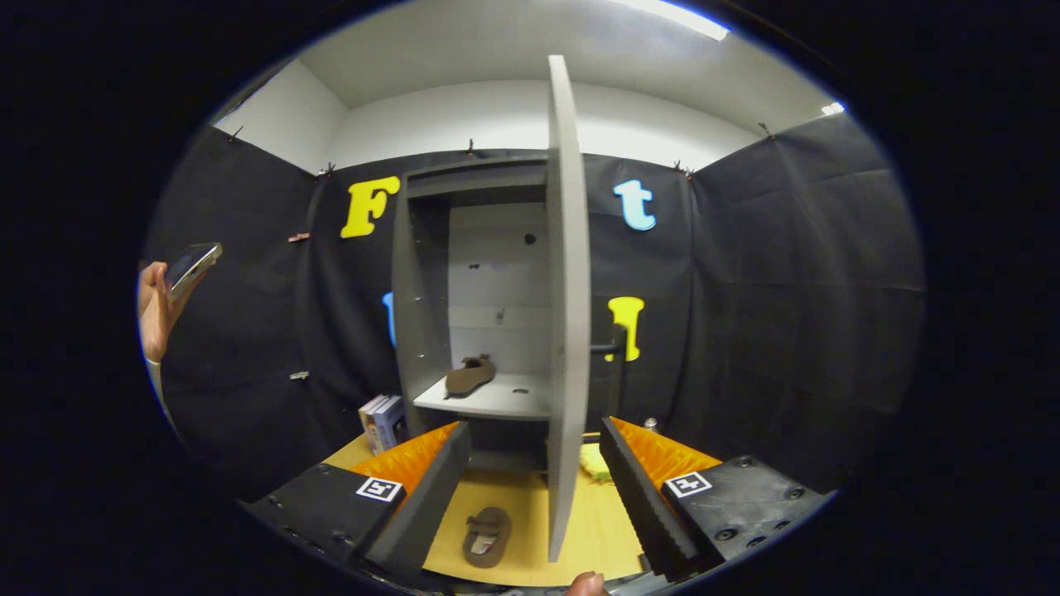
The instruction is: Open the shoe cabinet door, grab the shoes and put them into the shoe cabinet, then close the shoe cabinet door.
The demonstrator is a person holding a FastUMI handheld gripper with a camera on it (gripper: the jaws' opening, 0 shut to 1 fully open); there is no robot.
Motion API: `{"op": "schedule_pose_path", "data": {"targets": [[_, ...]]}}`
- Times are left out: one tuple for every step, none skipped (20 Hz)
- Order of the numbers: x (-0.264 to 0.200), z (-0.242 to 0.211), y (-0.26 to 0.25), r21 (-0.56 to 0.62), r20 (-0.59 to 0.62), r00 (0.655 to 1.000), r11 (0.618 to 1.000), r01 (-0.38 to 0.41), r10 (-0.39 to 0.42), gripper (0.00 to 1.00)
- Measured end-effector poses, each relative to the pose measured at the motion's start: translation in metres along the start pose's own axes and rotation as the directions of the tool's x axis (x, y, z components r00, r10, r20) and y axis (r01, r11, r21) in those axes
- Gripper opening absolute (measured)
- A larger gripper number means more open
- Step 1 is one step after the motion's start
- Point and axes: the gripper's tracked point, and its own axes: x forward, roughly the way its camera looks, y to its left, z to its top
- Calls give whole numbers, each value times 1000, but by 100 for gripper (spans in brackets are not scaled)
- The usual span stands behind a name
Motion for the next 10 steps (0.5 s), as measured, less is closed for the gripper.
{"op": "schedule_pose_path", "data": {"targets": [[6, -15, 13, 7, -36, 999, 1000, -29, 29, 99], [16, -32, 24, 10, -77, 996, 999, -43, 43, 99], [24, -52, 33, 14, -119, 991, 998, -55, 57, 99], [32, -69, 43, 23, -157, 985, 997, -70, 73, 98], [39, -90, 51, 32, -200, 975, 995, -90, 94, 99], [45, -111, 60, 49, -239, 964, 993, -106, 114, 98], [50, -130, 70, 69, -271, 953, 991, -118, 133, 99], [60, -147, 79, 85, -300, 943, 988, -126, 146, 99], [68, -165, 87, 94, -323, 934, 987, -129, 153, 99], [75, -182, 92, 99, -345, 926, 987, -128, 154, 99]]}}
